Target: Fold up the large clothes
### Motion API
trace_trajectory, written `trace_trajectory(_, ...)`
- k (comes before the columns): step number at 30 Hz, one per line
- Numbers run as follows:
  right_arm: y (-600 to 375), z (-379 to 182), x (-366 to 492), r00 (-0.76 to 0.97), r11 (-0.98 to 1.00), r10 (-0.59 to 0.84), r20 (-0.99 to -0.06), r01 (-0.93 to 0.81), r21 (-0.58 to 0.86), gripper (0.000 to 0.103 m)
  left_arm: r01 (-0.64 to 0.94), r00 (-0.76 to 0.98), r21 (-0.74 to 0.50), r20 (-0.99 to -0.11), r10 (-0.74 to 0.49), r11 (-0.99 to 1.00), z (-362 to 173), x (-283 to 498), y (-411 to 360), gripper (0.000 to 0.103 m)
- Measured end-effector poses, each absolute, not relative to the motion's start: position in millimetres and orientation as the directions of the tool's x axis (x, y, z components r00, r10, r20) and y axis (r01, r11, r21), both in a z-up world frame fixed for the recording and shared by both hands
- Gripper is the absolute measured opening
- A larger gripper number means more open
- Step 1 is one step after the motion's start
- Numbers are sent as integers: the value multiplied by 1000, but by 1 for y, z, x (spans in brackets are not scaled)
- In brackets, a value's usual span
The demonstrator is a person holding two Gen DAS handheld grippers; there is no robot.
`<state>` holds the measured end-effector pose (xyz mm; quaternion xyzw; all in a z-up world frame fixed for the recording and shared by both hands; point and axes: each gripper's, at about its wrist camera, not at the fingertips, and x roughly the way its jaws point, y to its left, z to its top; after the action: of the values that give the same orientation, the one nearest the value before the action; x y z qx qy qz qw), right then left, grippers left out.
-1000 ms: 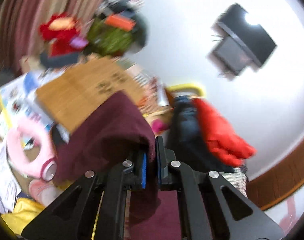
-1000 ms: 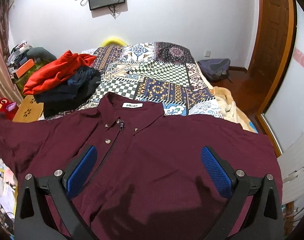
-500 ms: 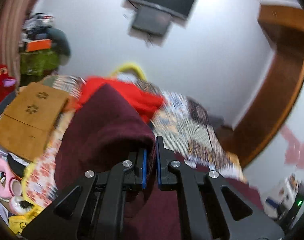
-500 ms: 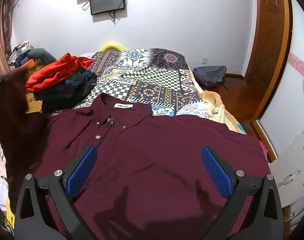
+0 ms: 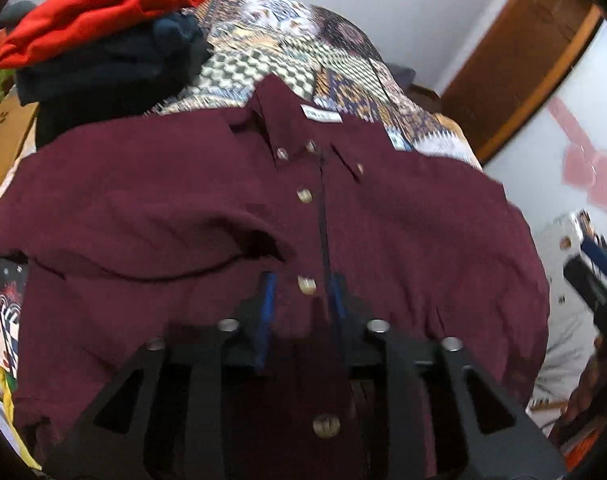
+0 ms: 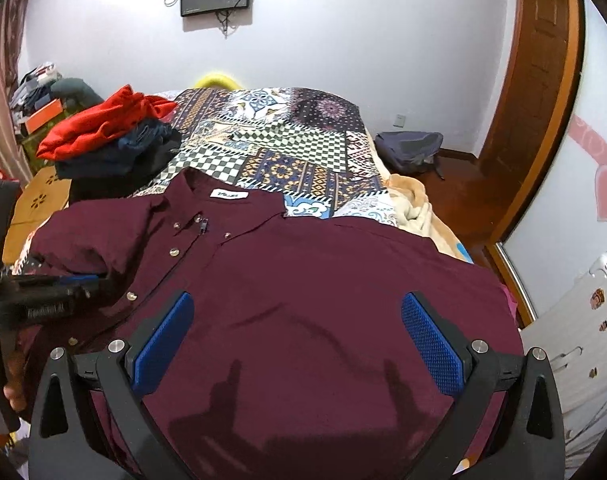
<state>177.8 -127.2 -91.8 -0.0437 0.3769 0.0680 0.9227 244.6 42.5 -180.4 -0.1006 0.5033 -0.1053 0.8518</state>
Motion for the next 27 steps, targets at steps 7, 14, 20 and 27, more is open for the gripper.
trace_trajectory(7,-96,-80,179,722,965,129,-680,-249,-80,103,96,563,-203,-797,-221,975,-149,210,56,65)
trace_trajectory(14,-43,-65,183,737,913,190,-648,-376,-160,103,-28,680,-111,-731,-62,993,-118,187,115,76)
trace_trajectory(20,17,-63,195,706,835,256,-660,-505,-217,103,-190,704,-75,-706,83,979,-118,167,183,81)
trace_trajectory(27,106,-82,208,580,704,338,-741,-678,-210,103,-331,665,-64,-724,185,941,-139,143,250,82)
